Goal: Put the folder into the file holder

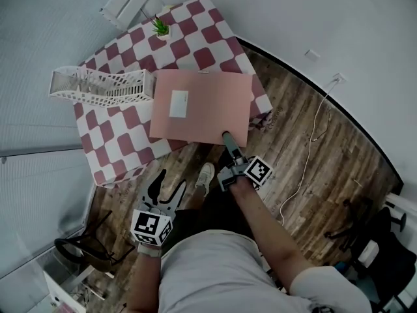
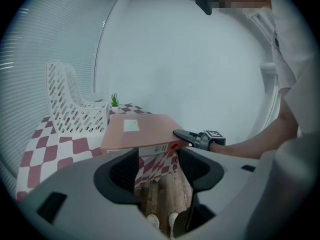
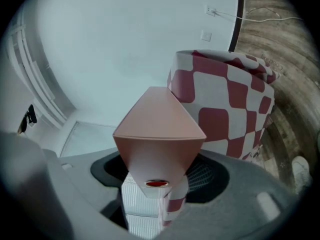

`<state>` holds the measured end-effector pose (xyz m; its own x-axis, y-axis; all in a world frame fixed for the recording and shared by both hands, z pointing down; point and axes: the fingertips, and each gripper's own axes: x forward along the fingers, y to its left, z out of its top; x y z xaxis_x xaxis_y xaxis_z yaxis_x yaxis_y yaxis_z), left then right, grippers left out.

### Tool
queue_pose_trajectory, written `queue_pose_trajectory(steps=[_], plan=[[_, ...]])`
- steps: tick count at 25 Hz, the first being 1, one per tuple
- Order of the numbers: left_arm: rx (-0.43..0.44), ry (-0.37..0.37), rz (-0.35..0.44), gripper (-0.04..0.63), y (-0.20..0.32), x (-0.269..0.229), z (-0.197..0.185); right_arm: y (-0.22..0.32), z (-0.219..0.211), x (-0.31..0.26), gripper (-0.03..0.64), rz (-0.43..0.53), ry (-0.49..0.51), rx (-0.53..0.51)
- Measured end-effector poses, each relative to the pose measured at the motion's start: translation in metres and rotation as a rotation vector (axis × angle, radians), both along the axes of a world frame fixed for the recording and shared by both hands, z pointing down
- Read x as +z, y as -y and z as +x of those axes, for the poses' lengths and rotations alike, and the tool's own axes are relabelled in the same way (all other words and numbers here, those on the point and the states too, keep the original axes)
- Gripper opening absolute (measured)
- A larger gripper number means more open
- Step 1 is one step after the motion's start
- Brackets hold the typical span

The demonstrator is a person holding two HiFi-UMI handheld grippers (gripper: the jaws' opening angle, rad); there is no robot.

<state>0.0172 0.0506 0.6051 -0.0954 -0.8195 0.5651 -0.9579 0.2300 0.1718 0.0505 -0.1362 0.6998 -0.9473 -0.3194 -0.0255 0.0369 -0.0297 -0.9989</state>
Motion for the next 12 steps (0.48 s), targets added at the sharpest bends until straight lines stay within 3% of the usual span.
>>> queue_pose_trajectory(steps=[2,9,12], plan=[[-0.006,0.003,0.004,0.242,0.000,-0.002,-0.001,0.000,0.001,0.002,0.299,0.015,-0.037,-0.008],[-0.018,0.015,0.042,0.242,0.007,-0.016,-0.005,0.008,0.009,-0.018,0.289,0.079,-0.118,0.017],[-0.022,0.022,0.065,0.242,0.011,-0.024,-0.006,0.020,0.016,-0.037,0.287,0.152,-0.174,0.027]])
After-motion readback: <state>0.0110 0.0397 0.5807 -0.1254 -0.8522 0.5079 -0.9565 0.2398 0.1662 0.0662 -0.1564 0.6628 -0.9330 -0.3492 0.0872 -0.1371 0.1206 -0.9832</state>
